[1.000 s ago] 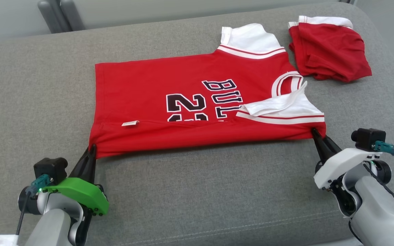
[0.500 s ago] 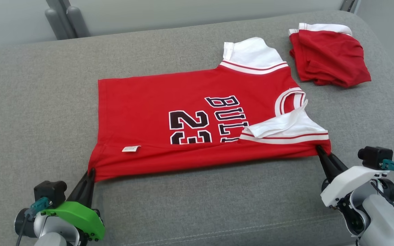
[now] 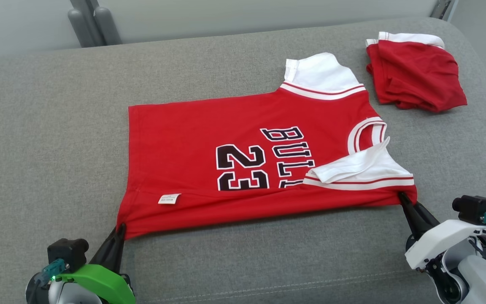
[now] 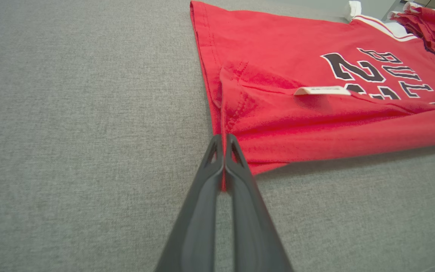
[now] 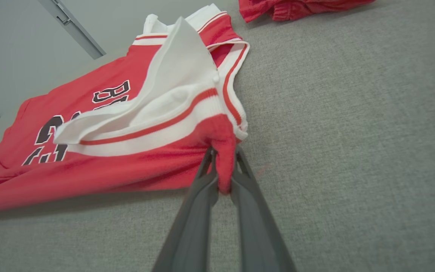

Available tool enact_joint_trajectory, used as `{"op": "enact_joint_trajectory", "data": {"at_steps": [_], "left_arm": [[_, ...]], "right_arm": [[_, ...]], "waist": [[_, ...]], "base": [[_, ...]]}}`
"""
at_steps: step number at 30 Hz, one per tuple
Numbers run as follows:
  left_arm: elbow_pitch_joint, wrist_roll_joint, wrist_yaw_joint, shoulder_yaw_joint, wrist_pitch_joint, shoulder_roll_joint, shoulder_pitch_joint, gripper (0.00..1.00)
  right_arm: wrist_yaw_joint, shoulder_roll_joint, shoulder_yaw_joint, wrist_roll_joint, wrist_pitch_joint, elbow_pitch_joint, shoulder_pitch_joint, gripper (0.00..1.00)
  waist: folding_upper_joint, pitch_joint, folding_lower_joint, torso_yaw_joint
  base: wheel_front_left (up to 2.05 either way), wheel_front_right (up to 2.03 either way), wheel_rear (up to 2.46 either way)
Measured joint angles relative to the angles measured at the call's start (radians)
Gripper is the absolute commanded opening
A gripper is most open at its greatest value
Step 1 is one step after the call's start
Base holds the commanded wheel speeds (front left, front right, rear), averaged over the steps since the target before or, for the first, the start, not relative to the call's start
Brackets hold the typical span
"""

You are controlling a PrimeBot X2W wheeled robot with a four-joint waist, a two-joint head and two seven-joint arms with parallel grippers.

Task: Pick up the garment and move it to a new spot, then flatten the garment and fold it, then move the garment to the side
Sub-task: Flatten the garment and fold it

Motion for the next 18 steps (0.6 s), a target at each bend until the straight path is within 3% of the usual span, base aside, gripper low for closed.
{"op": "enact_joint_trajectory", "data": {"at_steps": [14,16,18], "left_arm": [[-0.044,-0.014,0.0,0.004,0.021,0.012,0.035,0.0],[-0.048,-0.016,0.0,0.003,0.022,0.012,0.039,0.0],[-0.052,-0.017,0.0,0.003,0.027,0.012,0.041,0.04]], "right_arm": [[0.0,-0.018,0.007,0.034,0.0,-0.038,0.047,0.0],[0.0,-0.022,0.011,0.034,0.001,-0.042,0.049,0.11],[0.0,-0.024,0.016,0.034,0.002,-0.047,0.051,0.16]], "waist": [[0.0,-0.012,0.0,-0.003],[0.0,-0.013,0.0,-0.005],[0.0,-0.014,0.0,-0.006]], "base": [[0.0,0.0,0.0],[0.0,0.0,0.0],[0.0,0.0,0.0]]}}
